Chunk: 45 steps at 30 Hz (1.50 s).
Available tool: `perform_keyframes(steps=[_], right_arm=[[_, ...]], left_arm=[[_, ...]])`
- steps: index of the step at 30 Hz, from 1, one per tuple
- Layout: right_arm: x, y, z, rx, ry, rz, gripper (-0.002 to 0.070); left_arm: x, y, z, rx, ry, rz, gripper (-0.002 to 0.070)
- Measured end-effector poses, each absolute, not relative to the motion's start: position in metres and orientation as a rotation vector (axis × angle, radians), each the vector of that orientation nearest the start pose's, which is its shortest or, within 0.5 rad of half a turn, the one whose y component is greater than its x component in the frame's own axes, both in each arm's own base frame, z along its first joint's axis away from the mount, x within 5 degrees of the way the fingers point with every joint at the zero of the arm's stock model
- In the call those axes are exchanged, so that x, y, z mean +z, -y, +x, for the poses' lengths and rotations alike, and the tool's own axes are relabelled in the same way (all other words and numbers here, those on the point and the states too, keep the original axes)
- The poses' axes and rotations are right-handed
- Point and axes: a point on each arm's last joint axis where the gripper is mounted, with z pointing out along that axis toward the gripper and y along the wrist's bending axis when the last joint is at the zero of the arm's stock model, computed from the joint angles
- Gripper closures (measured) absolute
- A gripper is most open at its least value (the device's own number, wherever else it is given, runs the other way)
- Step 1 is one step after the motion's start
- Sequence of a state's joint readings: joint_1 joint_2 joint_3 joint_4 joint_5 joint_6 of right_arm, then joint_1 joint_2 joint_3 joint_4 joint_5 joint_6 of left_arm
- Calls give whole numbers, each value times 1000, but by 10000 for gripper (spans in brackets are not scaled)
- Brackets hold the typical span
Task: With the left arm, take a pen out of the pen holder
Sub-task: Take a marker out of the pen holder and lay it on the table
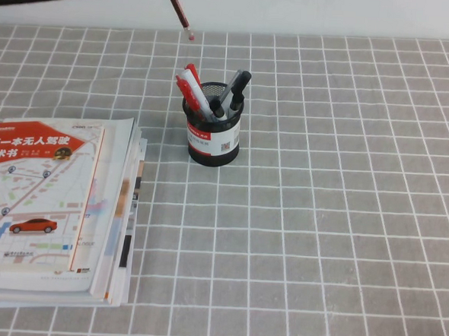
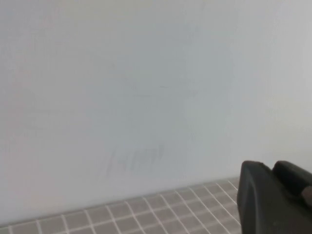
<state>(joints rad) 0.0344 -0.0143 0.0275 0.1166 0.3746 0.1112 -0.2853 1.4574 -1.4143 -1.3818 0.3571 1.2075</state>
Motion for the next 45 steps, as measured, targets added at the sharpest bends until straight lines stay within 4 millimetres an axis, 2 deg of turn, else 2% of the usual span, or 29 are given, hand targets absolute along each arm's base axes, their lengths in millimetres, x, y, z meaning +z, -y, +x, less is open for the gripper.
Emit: perform_keyframes(steps=[3,6,12,15,19,23,24,26,30,34,38,42,45], right_arm=[[171,-6,52,215,-1869,144,689],[171,-6,52,215,-1869,144,689],[171,-6,52,215,-1869,144,688],[171,-6,52,215,-1869,144,688],[171,-6,52,215,-1869,144,689],[171,-6,52,215,-1869,144,688],[171,-6,52,215,-1869,144,688],[171,-6,52,215,-1869,144,689],[171,-6,52,215,-1869,144,688],[171,-6,52,215,-1869,144,689],[171,-6,52,215,-1869,144,689],[171,-6,52,215,-1869,144,689],[171,-6,52,215,-1869,144,689]], left_arm=[[454,124,291,-637,-1634,483,667],[458,123,273,-623,-1772,600,667],[437,109,261,-467,-2137,672,667],[428,107,258,-464,-2256,685,667],[414,113,264,-537,-2328,677,667],[386,121,277,-619,-2406,643,667],[370,123,282,-641,-2444,626,667],[350,126,292,-655,-2474,585,667],[318,133,303,-669,-2502,524,667],[291,166,306,-700,-2531,599,667],[277,204,304,-757,-2483,610,667],[275,238,305,-859,-2455,608,667],[278,258,315,-927,-2435,602,667]])
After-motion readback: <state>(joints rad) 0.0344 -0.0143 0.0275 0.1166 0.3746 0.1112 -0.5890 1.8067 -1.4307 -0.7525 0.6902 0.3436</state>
